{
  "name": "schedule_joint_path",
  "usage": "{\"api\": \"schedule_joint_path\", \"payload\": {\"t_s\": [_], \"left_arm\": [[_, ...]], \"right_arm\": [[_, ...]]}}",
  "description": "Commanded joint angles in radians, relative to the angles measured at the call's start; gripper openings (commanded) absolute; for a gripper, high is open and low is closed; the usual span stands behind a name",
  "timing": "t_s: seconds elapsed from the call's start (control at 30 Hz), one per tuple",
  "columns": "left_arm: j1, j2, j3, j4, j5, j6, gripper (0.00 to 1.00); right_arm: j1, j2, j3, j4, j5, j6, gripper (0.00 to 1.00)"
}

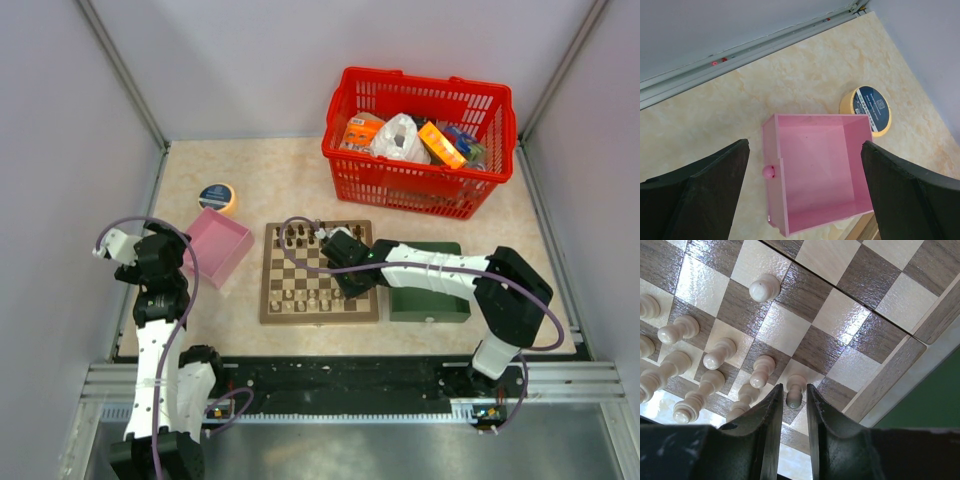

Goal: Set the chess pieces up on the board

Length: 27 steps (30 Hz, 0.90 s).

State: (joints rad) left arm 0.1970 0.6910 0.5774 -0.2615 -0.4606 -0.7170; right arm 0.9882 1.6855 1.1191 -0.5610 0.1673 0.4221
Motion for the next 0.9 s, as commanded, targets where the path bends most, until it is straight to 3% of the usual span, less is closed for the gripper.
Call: {"api": "schedule_joint_path", "payload": {"t_s": [0.0,0.3,0.53,0.87], "left_arm": [[0.007,-0.005,-0.004,0.031,-0.004,-0.007,0.99],[0.007,-0.010,-0.001,0.027,-0.009,-0.002,0.99],[0.007,-0.007,0.002,0.027,-0.004,-0.006,0.99],[0.007,-0.010,0.007,0.030,0.007,-0.009,0.99]], "right_arm": [[0.012,0.005,0.005,0.026,0.021,0.009,0.26],[0.010,-0.104,0.039,-0.016,0.115,-0.014,0.32],[-0.023,-0.268,0.041,-0.060,0.187,-0.019,0.43],[-0.295,-0.400,-0.116,-0.019,0.150,-0.008,0.47]]}}
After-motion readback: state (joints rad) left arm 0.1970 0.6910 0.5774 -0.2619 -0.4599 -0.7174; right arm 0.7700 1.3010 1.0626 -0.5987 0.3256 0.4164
